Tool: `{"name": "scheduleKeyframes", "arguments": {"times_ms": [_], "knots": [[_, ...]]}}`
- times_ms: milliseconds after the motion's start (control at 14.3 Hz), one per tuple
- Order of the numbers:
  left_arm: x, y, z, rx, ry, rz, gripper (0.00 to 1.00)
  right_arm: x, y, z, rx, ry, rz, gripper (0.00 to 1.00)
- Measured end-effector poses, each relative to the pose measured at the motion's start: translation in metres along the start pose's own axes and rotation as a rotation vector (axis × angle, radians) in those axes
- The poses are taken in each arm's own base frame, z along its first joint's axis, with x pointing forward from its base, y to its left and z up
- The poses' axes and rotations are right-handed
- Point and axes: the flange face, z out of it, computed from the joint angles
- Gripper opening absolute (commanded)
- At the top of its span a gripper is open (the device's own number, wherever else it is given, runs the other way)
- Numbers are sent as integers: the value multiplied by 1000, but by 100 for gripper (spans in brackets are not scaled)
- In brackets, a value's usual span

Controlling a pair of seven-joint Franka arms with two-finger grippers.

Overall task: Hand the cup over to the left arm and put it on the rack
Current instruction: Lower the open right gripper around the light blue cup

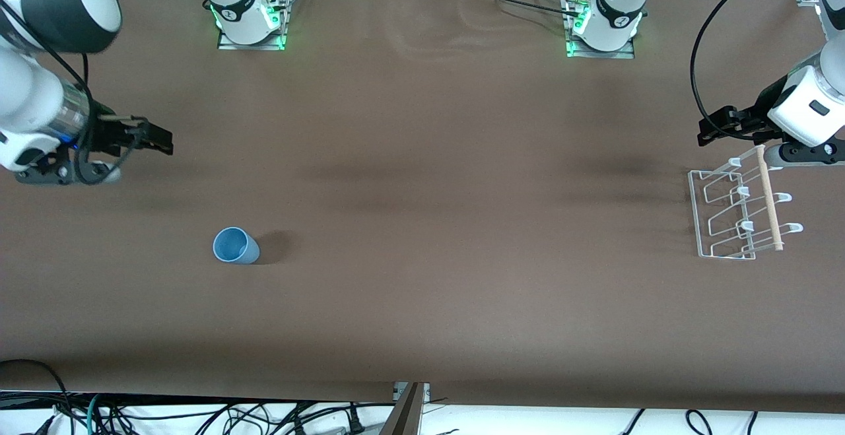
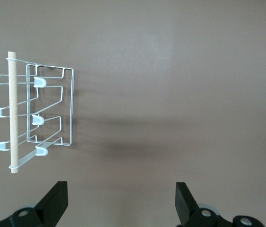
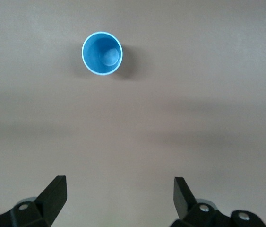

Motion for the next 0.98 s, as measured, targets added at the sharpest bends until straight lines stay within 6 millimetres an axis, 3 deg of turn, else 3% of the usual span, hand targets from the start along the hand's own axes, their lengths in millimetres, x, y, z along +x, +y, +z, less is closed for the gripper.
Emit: {"name": "scheduleKeyframes", "arguments": {"times_ms": [279,629,768,978], "knots": [[0,0,0,0,0,0,100,39,-2,55,-6,21,-51,100],[0,0,0,0,1,0,100,87,1,161,-16,21,-121,100],[0,0,0,0,1,0,100,95,7,177,-18,45,-127,100],[0,0,0,0,1,0,100,104,7,180,-21,106,-128,100]]}}
